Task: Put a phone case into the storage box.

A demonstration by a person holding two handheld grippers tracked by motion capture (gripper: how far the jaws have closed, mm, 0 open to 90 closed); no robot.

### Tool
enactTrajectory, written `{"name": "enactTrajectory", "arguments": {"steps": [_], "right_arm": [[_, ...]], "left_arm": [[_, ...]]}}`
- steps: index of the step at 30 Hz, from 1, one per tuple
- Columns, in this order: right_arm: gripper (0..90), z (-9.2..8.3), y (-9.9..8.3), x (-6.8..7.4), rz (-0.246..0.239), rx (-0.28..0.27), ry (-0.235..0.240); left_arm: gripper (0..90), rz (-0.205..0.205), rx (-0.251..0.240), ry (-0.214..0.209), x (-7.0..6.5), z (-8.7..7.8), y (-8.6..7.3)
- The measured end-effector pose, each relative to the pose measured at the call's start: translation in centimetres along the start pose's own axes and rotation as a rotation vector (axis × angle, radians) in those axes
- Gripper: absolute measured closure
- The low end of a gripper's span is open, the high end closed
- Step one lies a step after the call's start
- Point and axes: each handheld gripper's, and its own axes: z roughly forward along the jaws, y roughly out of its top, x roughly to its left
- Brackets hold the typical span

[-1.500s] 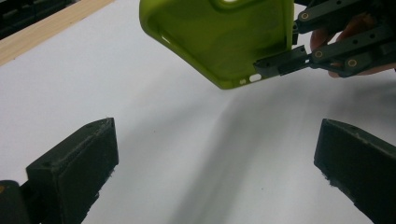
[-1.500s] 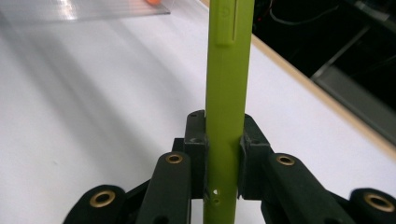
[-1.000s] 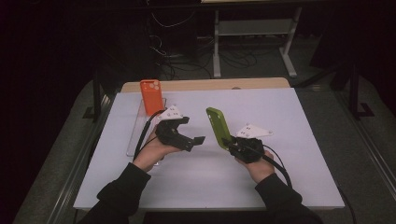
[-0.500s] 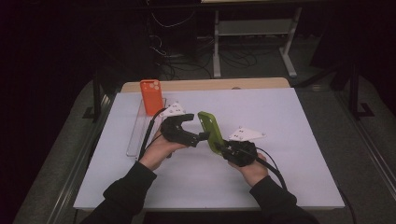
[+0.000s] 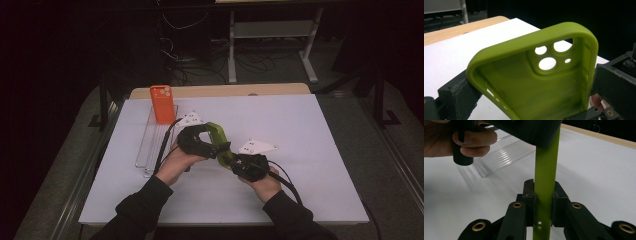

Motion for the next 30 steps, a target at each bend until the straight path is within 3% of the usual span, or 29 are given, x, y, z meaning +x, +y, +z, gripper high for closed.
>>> {"name": "enactTrajectory", "arguments": {"steps": [7, 10, 13, 16, 30], "right_arm": [[75.9, -0.02, 0.09, 0.17, -0.010, -0.001, 0.000], [75.9, 0.13, 0.01, 0.23, -0.014, 0.003, 0.001], [75.9, 0.17, -0.02, 0.29, -0.013, 0.009, 0.003], [75.8, 0.27, -0.06, 0.20, -0.018, 0.014, -0.001], [75.6, 0.52, -0.21, 0.32, -0.018, 0.043, -0.013]], "left_arm": [[0.0, -0.033, -0.006, -0.001, -0.07, 0.19, -0.22], [0.0, -0.018, -0.008, -0.001, -0.16, 0.24, -0.15], [0.0, -0.032, -0.017, -0.005, -0.21, 0.20, -0.11], [6.9, -0.042, -0.031, 0.006, -0.18, 0.05, -0.11], [11.4, -0.065, -0.025, -0.003, -0.12, -0.03, -0.13]]}}
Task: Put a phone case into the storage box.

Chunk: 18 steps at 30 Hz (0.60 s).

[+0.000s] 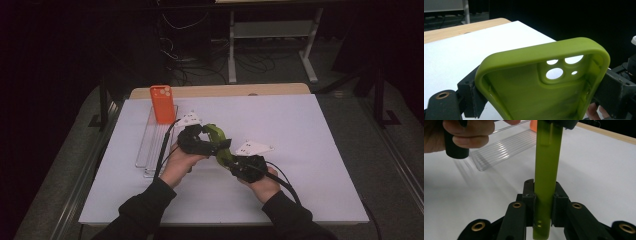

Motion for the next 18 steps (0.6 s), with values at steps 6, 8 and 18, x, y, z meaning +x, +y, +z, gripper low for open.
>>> {"name": "enactTrajectory", "arguments": {"steps": [6, 8, 18], "right_arm": [[66.6, 0.1, 0.0, -0.2, -0.010, 0.009, -0.002], [60.3, -0.2, 0.1, -0.3, 0.004, 0.026, -0.011], [39.6, -2.4, -0.2, -2.4, 0.011, 0.026, 0.021]], "left_arm": [[12.5, 0.004, 0.010, 0.008, 0.1, -0.1, 0.0], [12.5, 0.005, 0.012, 0.008, 0.3, -0.1, 0.0], [13.0, -0.010, -0.019, 0.050, 0.5, -0.9, 0.4]]}}
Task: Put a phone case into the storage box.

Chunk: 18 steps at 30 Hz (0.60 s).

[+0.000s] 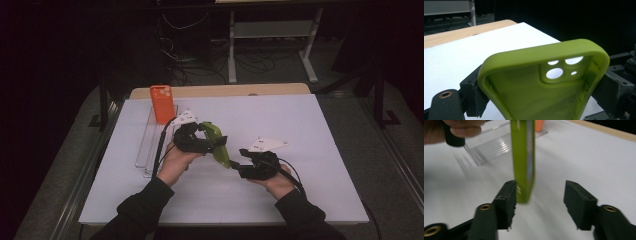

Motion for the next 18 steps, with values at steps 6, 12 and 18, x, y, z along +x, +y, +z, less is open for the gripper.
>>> {"name": "enactTrajectory", "arguments": {"steps": [6, 12, 18], "right_arm": [[29.1, -1.6, -0.7, -1.5, 0.011, 0.011, -0.037], [22.5, -2.7, -1.4, -2.5, 0.010, 0.024, -0.061], [17.5, -3.8, -2.6, -3.5, 0.015, 0.026, -0.100]], "left_arm": [[13.7, 0.004, -0.017, 0.024, 0.3, -0.6, 0.6], [14.8, 0.018, -0.021, 0.042, 0.5, -1.1, 0.9], [15.0, 0.017, -0.023, 0.066, 1.1, -1.2, 1.5]]}}
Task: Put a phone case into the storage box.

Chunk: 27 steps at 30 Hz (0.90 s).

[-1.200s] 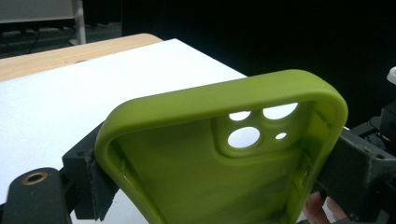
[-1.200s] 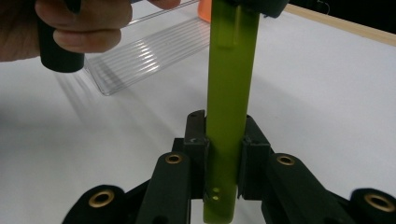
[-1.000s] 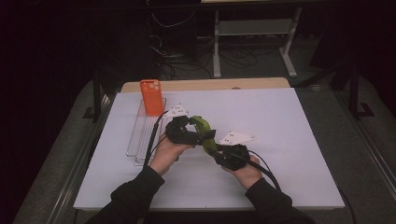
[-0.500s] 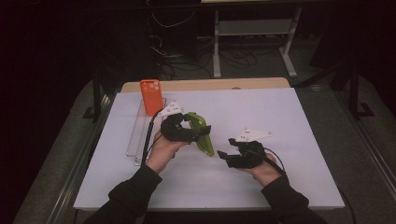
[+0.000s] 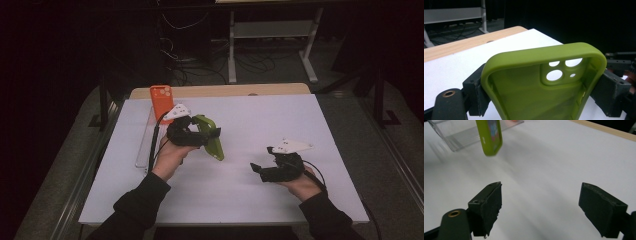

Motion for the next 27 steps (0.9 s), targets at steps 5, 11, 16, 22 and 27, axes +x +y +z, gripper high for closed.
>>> {"name": "enactTrajectory", "arguments": {"steps": [5, 11, 16, 22, 27], "right_arm": [[16.3, -0.8, -1.1, -1.0, 0.009, -0.004, -0.024], [10.6, -1.2, -2.3, -1.6, 0.010, -0.028, -0.040], [0.0, -1.3, -3.0, -2.1, 0.031, -0.010, -0.046], [0.0, -1.8, -4.0, -2.3, 0.014, -0.024, -0.029], [0.0, -2.0, -4.3, -2.2, 0.006, -0.015, 0.010]], "left_arm": [[15.2, -0.003, -0.015, 0.017, 0.4, -0.1, 0.6], [15.2, 0.009, -0.027, 0.046, 1.4, -0.7, 1.8], [15.2, 0.007, -0.048, 0.086, 2.8, -2.0, 2.9], [15.2, 0.013, -0.062, 0.135, 4.4, -3.6, 4.3], [15.2, 0.022, -0.075, 0.214, 6.1, -5.0, 5.4]]}}
